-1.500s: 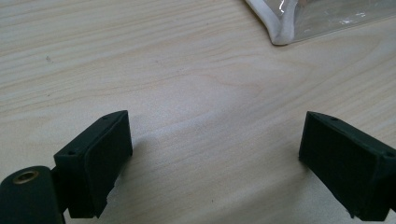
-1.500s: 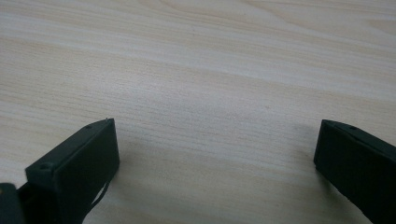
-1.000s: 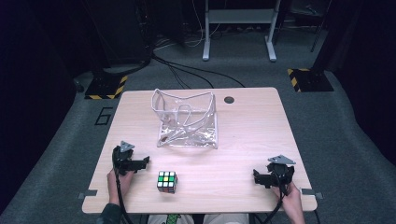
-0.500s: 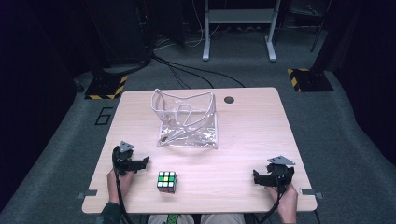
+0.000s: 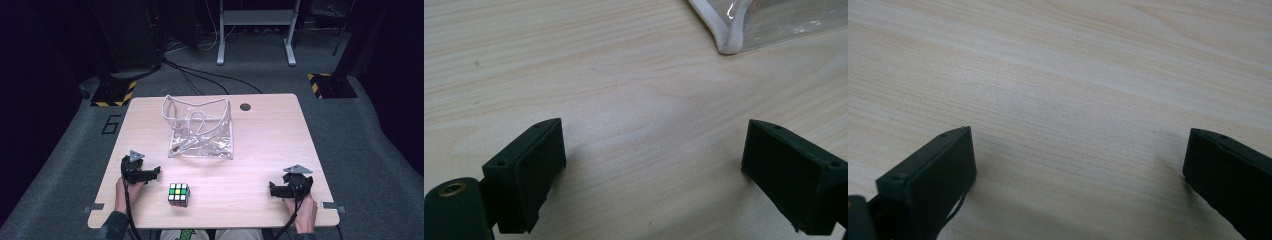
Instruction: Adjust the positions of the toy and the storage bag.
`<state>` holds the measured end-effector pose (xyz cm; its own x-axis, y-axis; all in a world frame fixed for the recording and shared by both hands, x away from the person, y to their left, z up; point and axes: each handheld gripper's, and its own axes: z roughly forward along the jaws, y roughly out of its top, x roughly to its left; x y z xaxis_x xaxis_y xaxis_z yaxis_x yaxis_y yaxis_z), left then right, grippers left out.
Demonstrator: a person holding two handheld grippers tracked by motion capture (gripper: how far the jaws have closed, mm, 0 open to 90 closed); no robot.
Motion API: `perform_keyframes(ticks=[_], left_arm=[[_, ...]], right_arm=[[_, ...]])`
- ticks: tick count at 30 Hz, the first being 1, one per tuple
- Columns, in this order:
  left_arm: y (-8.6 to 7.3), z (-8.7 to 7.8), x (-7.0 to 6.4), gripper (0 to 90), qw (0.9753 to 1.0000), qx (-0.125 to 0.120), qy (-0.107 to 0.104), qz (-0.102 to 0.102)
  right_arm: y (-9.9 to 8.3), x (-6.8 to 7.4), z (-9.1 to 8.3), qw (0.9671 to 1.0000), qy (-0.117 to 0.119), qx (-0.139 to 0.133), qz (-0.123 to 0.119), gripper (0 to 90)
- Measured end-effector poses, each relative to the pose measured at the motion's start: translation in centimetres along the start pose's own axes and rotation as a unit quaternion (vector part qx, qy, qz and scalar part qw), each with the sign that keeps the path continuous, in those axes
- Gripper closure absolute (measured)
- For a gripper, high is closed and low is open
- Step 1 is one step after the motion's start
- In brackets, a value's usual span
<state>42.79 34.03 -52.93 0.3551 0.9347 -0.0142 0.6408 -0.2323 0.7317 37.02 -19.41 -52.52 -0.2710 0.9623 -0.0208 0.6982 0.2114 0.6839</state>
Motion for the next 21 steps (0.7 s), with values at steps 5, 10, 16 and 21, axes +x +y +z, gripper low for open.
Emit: perform_keyframes(ticks=[5,10,16,21], left_arm=[[0.3,0.1,0.0,6.3,0.9999,0.006,-0.007,-0.012],[0.8,0.1,0.1,4.9,0.9993,0.017,-0.025,-0.021],[1.3,-0.2,0.1,5.1,0.9987,0.008,-0.041,-0.028],[2.1,-0.4,0.3,5.1,0.9981,0.008,-0.054,-0.03]], right_arm=[[0.3,0.2,0.1,0.9999,0.0,0.0,-0.01,0.0],[1.2,0.4,-0.2,0.9998,0.014,-0.001,-0.014,0.0],[3.0,0.8,-1.2,0.9988,0.043,-0.017,-0.018,0.0],[4.2,1.3,-1.7,0.9976,0.06,-0.023,-0.027,0.0]])
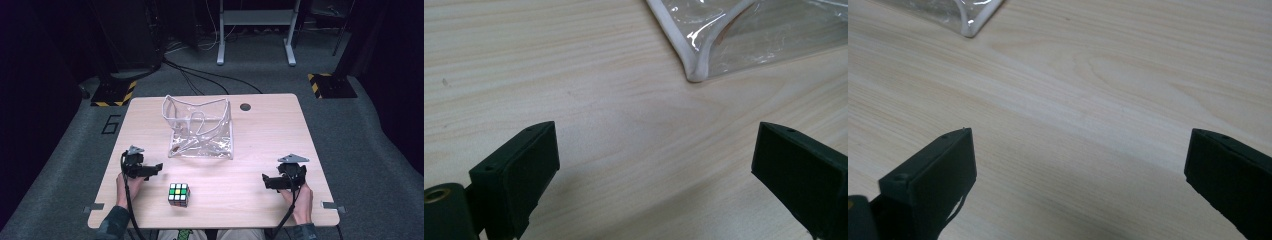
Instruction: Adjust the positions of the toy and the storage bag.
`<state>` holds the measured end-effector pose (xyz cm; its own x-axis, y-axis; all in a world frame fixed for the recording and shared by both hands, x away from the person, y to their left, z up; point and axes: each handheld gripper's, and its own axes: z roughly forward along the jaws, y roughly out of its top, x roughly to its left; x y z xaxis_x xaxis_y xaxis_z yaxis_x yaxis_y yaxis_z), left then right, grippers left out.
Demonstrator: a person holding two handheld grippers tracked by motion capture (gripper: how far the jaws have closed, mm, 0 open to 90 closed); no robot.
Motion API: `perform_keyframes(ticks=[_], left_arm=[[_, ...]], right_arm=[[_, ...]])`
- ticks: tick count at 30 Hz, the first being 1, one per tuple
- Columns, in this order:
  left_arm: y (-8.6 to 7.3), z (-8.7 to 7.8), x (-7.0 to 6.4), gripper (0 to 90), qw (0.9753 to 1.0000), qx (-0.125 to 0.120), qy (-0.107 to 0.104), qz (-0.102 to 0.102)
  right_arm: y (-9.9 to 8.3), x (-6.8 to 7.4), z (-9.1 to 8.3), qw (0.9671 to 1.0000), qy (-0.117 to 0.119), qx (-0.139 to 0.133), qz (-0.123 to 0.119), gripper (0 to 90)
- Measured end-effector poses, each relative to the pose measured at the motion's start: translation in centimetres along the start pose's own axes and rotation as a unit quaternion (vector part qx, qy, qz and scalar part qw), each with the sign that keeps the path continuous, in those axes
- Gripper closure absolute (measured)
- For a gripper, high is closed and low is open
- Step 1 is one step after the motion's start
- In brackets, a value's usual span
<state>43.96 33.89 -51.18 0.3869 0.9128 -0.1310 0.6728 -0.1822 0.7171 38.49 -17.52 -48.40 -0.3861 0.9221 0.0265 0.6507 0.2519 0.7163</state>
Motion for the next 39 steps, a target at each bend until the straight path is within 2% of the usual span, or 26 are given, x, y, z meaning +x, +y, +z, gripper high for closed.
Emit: perform_keyframes(ticks=[1,2,4,7,10,16,20,23,26,28,39], left_arm=[[0.1,0.0,0.0,5.1,1.0,-0.001,-0.001,-0.003],[0.5,-0.1,0.0,5.1,1.0,0.004,0.003,0.004],[0.7,-0.2,0.1,5.0,1.0,0.002,0.003,0.005],[1.4,-0.5,0.1,4.9,1.0,0.001,-0.001,0.001],[2.1,-0.7,0.0,4.9,1.0,0.001,-0.006,0.008],[3.6,-1.1,-0.4,5.0,0.9998,-0.005,-0.012,0.014],[4.5,-1.2,-0.8,5.2,0.9997,-0.011,-0.019,0.01],[5.2,-1.5,-0.8,5.3,0.9996,-0.012,-0.018,0.017],[5.7,-1.6,-0.7,5.4,0.9995,-0.018,-0.022,0.012],[6.2,-1.8,-0.8,5.6,0.9995,-0.019,-0.021,0.016],[8.2,-2.3,-0.9,6.5,0.9992,-0.019,-0.031,0.018]], right_arm=[[0.2,0.1,-0.1,1.0,0.001,-0.001,-0.002,0.0],[0.5,0.2,-0.1,1.0,0.004,-0.001,-0.003,0.0],[0.7,0.4,-0.2,0.9999,0.009,-0.002,-0.006,0.0],[1.4,0.7,-0.5,0.9996,0.022,-0.009,-0.012,0.0],[2.4,1.1,-0.7,0.9991,0.035,-0.013,-0.019,0.0],[3.7,1.7,-1.0,0.9986,0.04,-0.016,-0.032,0.0],[4.9,2.2,-1.1,0.9978,0.045,-0.018,-0.044,0.0],[5.5,2.6,-1.1,0.9975,0.046,-0.018,-0.05,0.0],[6.2,3.1,-1.1,0.9968,0.051,-0.022,-0.058,0.0],[6.9,3.5,-1.1,0.9963,0.052,-0.023,-0.064,0.0],[9.4,4.5,-1.2,0.9944,0.064,-0.027,-0.08,0.0]])
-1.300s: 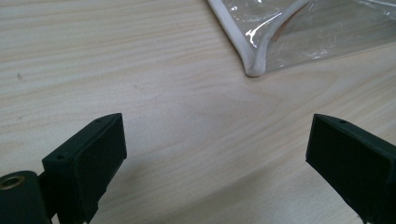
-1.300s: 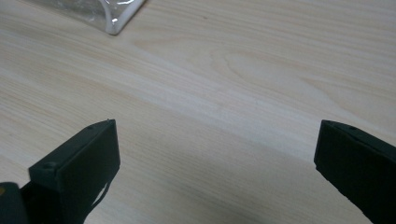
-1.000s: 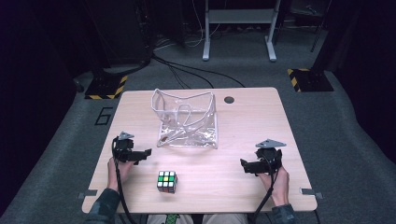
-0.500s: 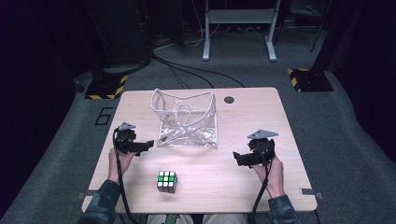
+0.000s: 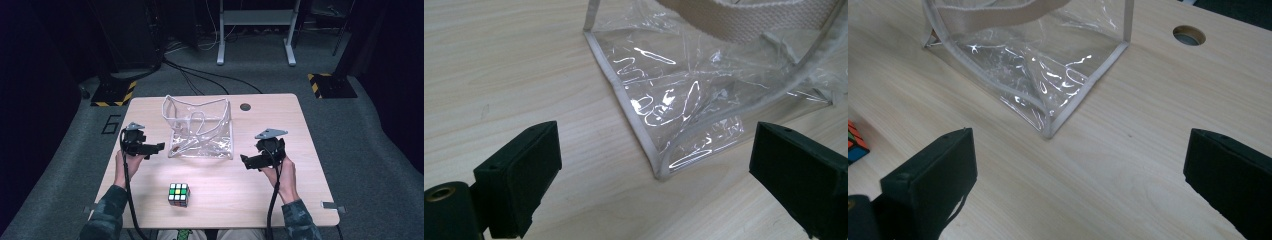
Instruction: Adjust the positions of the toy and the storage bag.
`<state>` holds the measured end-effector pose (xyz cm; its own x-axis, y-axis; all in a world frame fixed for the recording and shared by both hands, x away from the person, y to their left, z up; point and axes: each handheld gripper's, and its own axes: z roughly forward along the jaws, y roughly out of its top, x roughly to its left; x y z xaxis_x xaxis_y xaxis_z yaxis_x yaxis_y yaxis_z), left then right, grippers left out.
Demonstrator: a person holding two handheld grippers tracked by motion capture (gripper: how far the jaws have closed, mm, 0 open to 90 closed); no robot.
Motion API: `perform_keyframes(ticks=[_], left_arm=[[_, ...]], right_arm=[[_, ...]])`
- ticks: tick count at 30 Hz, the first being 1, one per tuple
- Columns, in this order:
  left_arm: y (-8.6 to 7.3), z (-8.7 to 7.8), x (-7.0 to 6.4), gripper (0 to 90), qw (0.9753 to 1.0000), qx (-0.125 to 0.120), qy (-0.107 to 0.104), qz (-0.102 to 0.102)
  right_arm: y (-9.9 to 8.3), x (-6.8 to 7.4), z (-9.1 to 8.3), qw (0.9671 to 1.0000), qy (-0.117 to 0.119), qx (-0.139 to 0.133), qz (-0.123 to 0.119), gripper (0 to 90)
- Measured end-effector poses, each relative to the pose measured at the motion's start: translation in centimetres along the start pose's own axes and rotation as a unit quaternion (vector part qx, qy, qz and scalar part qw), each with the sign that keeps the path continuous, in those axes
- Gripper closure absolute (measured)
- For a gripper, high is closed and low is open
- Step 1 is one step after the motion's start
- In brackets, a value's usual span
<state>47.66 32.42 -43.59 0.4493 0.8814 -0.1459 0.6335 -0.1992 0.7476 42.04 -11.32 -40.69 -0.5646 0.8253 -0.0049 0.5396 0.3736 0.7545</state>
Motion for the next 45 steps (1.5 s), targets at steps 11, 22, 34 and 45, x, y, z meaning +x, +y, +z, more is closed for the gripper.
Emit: perform_keyframes(ticks=[11,22,34,45], left_arm=[[2.8,-0.6,-0.3,6.4,0.9998,-0.019,-0.007,0.0],[5.5,-1.0,-0.5,5.3,0.9991,-0.039,-0.013,-0.003],[8.5,-0.2,-0.3,5.1,0.9986,-0.046,-0.01,-0.024],[9.6,2.3,-0.5,4.7,0.9993,-0.025,0.006,-0.027]], right_arm=[[3.3,0.3,0.3,0.9997,0.019,-0.012,-0.004,0.7],[6.7,0.7,1.6,0.9992,0.035,-0.01,-0.016,1.9],[9.9,1.4,3.8,0.9988,0.049,-0.007,-0.008,5.3],[11.4,1.5,6.7,0.9984,0.051,0.006,0.023,8.3]])
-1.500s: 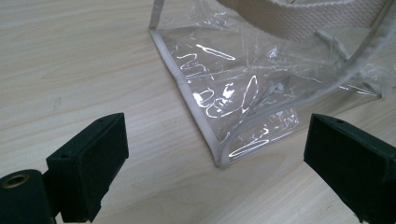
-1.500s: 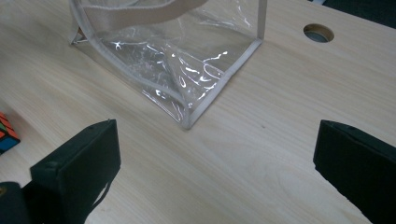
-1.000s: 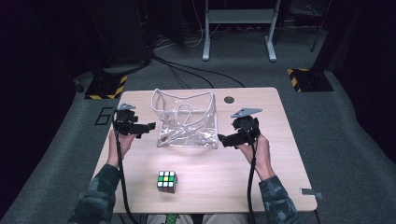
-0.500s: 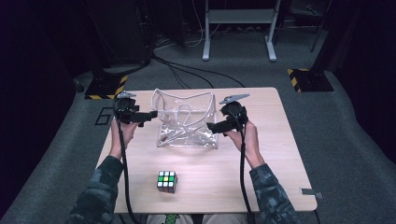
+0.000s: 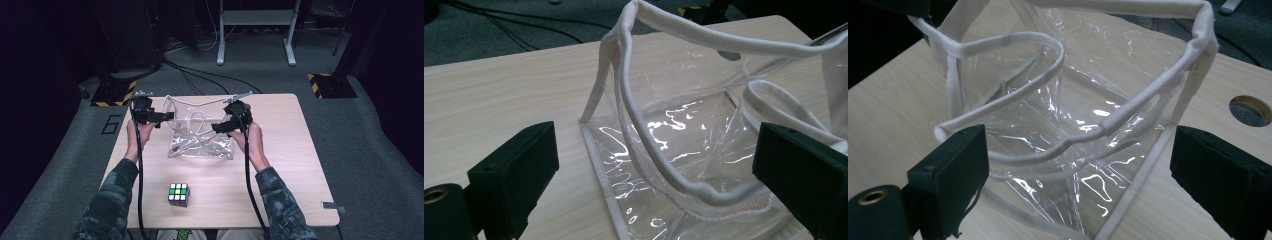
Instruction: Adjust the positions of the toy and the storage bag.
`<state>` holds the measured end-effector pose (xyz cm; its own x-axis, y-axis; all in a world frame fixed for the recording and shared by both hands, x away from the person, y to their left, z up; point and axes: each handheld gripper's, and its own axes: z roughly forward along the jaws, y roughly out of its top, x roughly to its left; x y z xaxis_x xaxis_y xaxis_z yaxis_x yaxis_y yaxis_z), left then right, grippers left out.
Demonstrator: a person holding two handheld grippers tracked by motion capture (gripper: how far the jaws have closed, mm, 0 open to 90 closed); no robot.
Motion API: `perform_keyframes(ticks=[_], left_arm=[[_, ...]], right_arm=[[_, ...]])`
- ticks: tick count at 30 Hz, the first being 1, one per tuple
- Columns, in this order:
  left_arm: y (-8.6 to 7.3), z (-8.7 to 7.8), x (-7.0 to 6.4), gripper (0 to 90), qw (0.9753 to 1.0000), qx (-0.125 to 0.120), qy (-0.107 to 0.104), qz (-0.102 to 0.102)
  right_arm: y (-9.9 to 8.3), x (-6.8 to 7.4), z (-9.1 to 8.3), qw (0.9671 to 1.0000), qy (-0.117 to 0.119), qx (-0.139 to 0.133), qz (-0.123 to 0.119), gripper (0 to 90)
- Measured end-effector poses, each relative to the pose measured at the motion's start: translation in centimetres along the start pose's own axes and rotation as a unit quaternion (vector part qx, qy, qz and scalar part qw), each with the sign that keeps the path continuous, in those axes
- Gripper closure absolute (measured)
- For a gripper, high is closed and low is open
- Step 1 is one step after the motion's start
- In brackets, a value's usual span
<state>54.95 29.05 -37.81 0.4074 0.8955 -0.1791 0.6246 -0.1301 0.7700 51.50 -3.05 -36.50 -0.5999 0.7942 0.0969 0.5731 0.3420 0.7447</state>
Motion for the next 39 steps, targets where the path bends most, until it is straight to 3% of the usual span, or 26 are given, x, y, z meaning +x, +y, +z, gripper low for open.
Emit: perform_keyframes(ticks=[7,9,15,18,19,22,24,29,31,35,39], left_arm=[[-0.1,1.1,-0.2,10.4,1.0,0.005,-0.002,-0.006],[-0.2,1.2,-0.4,15.4,1.0,0.004,-0.003,-0.004],[-0.7,1.8,-0.5,33.0,0.9997,0.024,0.005,-0.002],[-0.9,2.0,-0.4,38.0,0.9996,0.027,-0.006,-0.01],[-1.0,2.0,-0.4,43.4,0.9995,0.029,-0.006,-0.01],[-1.1,2.0,-0.5,47.7,0.9994,0.032,0.001,-0.013],[-1.4,1.9,-0.5,60.5,0.9992,0.032,0.013,-0.02],[-2.2,2.4,-0.5,71.6,0.9984,0.046,0.033,-0.005],[-2.4,2.5,-0.5,76.0,0.9984,0.043,0.036,-0.008],[-2.4,2.5,-0.8,86.5,0.9976,0.042,0.053,0.008],[-2.4,2.4,-0.9,88.6,0.997,0.04,0.064,0.02]], right_arm=[[0.5,-0.1,1.4,0.9999,0.002,0.006,0.015,12.9],[0.6,0.2,2.3,0.9996,-0.016,0.025,0.004,13.9],[0.2,-0.3,3.2,0.999,-0.011,0.04,0.015,27.3],[0.0,-0.5,3.5,0.9988,-0.01,0.047,0.013,29.6],[-0.2,-0.6,3.7,0.9985,-0.009,0.052,0.015,34.3],[-0.3,-0.7,3.8,0.9982,-0.012,0.056,0.015,38.3],[-0.5,-0.8,4.0,0.9979,-0.013,0.061,0.015,45.1],[-0.8,-1.0,4.1,0.9976,-0.012,0.066,0.015,52.4],[-0.9,-1.0,4.1,0.9975,-0.017,0.067,0.017,57.7],[-1.3,-1.1,4.2,0.997,-0.022,0.074,0.008,72.2],[-1.4,-1.1,4.0,0.9969,-0.033,0.071,-0.003,79.1]])
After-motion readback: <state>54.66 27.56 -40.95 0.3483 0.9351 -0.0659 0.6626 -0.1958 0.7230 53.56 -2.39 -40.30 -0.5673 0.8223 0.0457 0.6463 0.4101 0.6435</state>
